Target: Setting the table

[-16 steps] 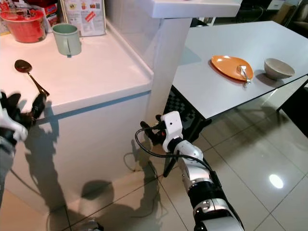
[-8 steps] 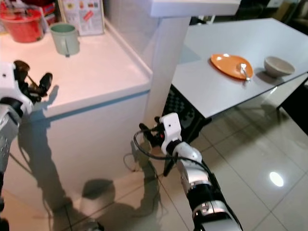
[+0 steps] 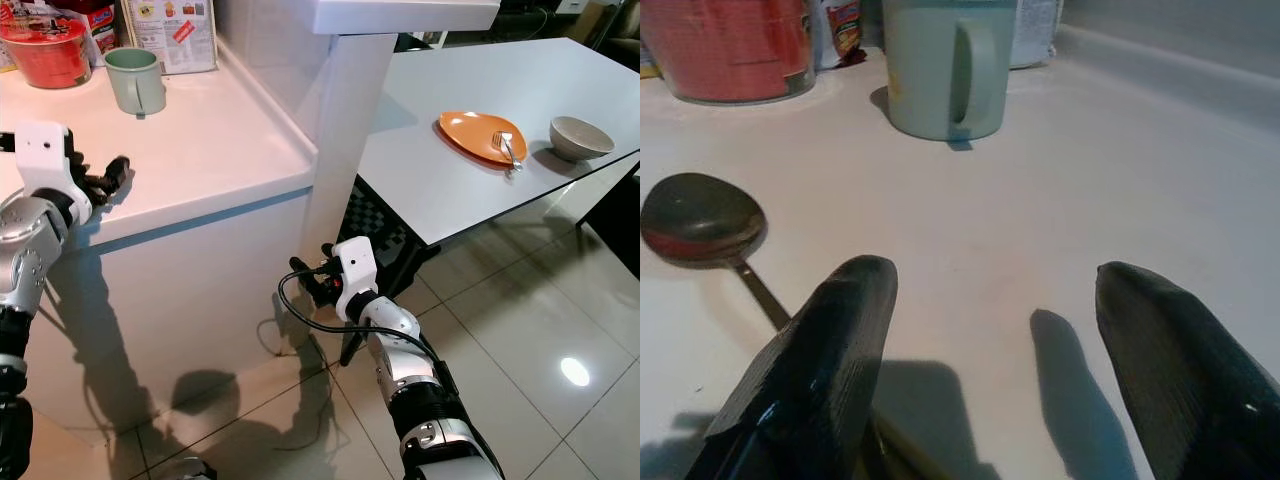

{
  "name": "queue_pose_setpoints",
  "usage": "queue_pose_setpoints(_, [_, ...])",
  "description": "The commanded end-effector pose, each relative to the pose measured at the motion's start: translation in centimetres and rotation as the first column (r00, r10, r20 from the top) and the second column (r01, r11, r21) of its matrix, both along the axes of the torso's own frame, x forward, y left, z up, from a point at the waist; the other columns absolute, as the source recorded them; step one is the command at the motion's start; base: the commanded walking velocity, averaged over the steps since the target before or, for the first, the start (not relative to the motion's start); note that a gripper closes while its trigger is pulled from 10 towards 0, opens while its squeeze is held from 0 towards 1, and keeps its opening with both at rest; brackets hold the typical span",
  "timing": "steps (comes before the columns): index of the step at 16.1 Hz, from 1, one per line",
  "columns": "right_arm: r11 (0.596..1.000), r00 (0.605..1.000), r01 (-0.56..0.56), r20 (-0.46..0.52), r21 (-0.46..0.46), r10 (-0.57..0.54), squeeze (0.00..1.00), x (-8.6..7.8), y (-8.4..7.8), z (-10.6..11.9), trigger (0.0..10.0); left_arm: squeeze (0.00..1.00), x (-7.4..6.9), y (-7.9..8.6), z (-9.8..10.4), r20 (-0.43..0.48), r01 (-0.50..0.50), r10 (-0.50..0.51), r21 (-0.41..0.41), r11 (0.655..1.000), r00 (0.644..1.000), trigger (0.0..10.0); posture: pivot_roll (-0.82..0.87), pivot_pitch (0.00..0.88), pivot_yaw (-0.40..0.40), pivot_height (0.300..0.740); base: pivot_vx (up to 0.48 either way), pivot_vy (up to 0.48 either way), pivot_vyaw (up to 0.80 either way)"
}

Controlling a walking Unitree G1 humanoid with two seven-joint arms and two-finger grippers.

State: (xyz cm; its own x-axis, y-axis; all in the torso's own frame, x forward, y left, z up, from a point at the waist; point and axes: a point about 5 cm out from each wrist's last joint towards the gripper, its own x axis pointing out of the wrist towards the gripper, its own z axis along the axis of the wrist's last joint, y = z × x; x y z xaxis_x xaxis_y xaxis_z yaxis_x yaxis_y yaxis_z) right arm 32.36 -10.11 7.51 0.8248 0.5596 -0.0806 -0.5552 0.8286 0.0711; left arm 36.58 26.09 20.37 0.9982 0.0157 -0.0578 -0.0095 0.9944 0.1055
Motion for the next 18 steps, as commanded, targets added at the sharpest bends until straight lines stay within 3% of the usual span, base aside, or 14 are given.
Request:
queue_pose_setpoints(1, [1.000, 1.000, 0.008, -0.003, -0.025, -0.008, 0.00, -0.1, -0.5, -0.1, 10.0, 0.00, 0.3, -0.1, -0.3, -0.018, 0.001, -0.002, -0.039, 0.999, 1.000, 10.0, 0.24, 0.052, -0.102, 0.740, 0.000, 0.000, 0.00])
queue_pose_setpoints(9, [0.999, 1.000, -0.006, -0.018, -0.032, 0.005, 0.00, -0.2, -0.4, -0.4, 10.0, 0.00, -0.3, -0.9, -1.7, -0.078, 0.021, -0.031, -0.134, 0.991, 0.996, 10.0, 0.25, 0.069, -0.102, 0.740, 0.000, 0.000, 0.00])
queue_pose_setpoints(16, [0.999, 0.999, -0.012, -0.034, -0.043, 0.011, 0.00, -0.5, -0.5, -0.8, 10.0, 0.00, -2.6, -3.1, -3.2, -0.207, 0.102, -0.132, -0.151, 0.983, 0.969, 10.0, 0.26, 0.078, -0.098, 0.740, 0.000, 0.000, 0.00])
queue_pose_setpoints(17, [0.999, 0.999, -0.014, -0.035, -0.044, 0.012, 0.00, -0.5, -0.5, -0.8, 10.0, 0.00, -2.8, -3.1, -3.0, -0.194, 0.101, -0.129, -0.145, 0.984, 0.973, 10.0, 0.26, 0.078, -0.098, 0.740, 0.000, 0.000, 0.00])
queue_pose_setpoints(18, [0.999, 0.999, -0.015, -0.030, -0.041, 0.013, 0.00, -0.5, -0.5, -0.7, 10.0, 0.00, -3.0, -2.7, -1.1, -0.070, 0.073, -0.082, -0.129, 0.989, 0.994, 10.0, 0.27, 0.077, -0.101, 0.740, 0.000, 0.000, 0.00])
